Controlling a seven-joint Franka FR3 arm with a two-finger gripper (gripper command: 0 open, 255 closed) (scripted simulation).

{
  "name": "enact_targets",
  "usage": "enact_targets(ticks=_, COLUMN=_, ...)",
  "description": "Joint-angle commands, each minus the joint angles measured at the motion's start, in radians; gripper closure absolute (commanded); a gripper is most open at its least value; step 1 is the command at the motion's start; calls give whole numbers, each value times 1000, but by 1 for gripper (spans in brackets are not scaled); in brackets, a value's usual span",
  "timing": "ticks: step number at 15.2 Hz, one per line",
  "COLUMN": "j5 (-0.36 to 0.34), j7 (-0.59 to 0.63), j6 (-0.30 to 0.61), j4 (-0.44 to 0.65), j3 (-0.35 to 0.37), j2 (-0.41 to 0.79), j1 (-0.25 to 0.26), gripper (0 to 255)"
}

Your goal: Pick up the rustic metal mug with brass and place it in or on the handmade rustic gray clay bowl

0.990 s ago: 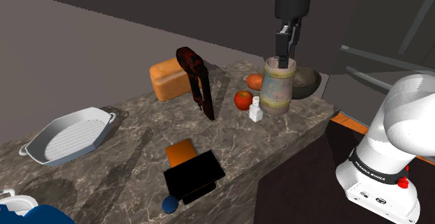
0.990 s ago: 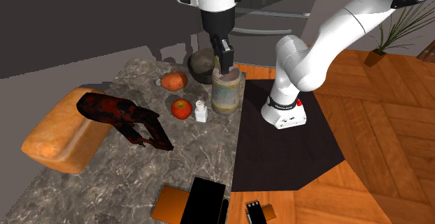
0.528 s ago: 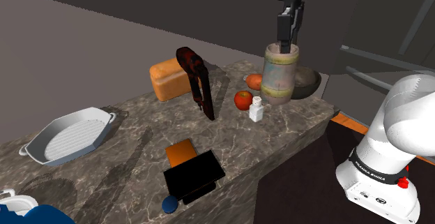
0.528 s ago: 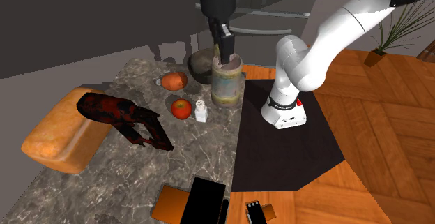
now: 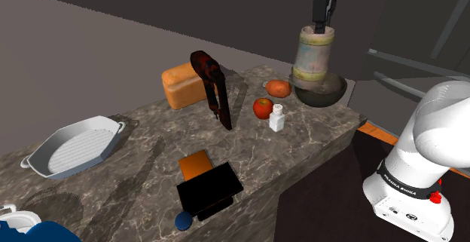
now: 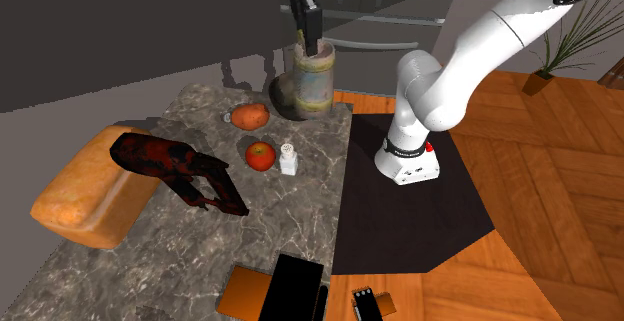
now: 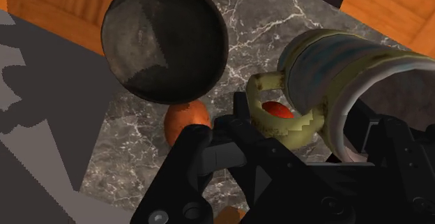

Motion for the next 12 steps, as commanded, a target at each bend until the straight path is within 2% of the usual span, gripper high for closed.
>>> enact_targets(ticks=1, j5=-26, j7=-44, j6=-13, j4=23, j3=-36, j2=9, j1=-11, gripper=255)
enact_targets(ticks=12, j5=-151, j7=-318, j6=-53, j4=241, j3=-255, j2=170, j1=-69, gripper=255)
